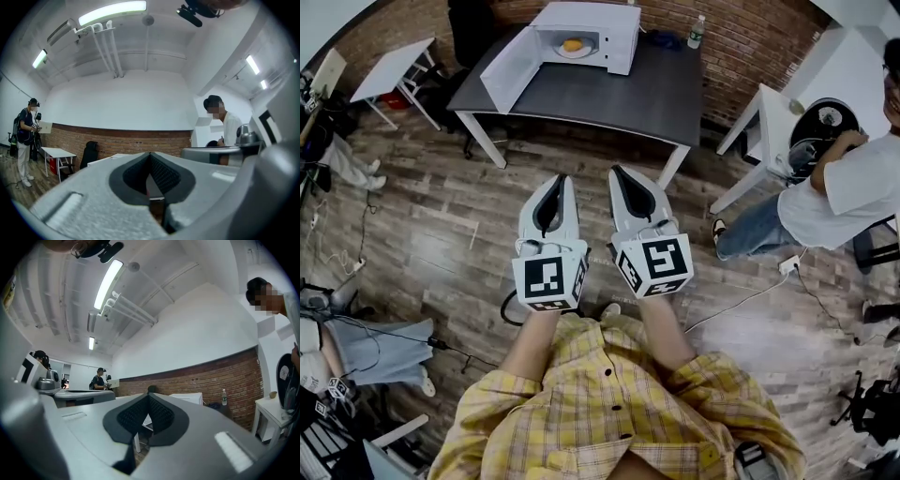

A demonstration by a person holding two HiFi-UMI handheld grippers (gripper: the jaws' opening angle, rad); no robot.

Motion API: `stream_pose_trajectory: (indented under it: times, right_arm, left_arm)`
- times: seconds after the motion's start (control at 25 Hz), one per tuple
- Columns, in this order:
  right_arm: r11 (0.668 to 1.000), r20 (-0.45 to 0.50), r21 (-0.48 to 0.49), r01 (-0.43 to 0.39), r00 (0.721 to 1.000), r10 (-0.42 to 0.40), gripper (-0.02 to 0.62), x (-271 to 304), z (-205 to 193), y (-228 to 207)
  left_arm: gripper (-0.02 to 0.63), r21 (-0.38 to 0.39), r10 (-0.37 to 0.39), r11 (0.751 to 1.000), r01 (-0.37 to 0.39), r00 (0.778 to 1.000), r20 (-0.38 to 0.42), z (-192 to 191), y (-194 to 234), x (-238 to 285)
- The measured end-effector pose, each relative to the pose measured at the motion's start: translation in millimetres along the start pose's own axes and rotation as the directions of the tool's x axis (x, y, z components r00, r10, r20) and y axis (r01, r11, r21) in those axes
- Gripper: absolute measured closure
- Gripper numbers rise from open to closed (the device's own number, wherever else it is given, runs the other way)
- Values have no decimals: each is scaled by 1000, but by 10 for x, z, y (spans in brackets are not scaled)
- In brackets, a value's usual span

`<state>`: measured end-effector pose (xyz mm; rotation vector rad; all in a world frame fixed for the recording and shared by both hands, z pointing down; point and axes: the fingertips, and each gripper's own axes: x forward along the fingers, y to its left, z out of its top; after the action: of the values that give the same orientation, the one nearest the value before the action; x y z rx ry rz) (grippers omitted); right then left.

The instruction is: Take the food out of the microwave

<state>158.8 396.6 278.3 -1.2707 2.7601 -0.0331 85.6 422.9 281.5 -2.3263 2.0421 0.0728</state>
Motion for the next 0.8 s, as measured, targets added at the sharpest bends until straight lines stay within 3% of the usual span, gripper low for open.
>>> stream_pose_trajectory:
  times: [0.44, 0.8]
  right_arm:
    - [999, -30, 28, -19, 999, 19, 589, 170, -173, -76]
    - [1000, -75, 16, -1, 997, 2, 589, 774, -353, -339]
  left_arm:
    - [601, -18, 7, 1000, -7, 1000, -29, -187, 65, 166]
    - [601, -67, -3, 998, 0, 999, -32, -368, 355, 814]
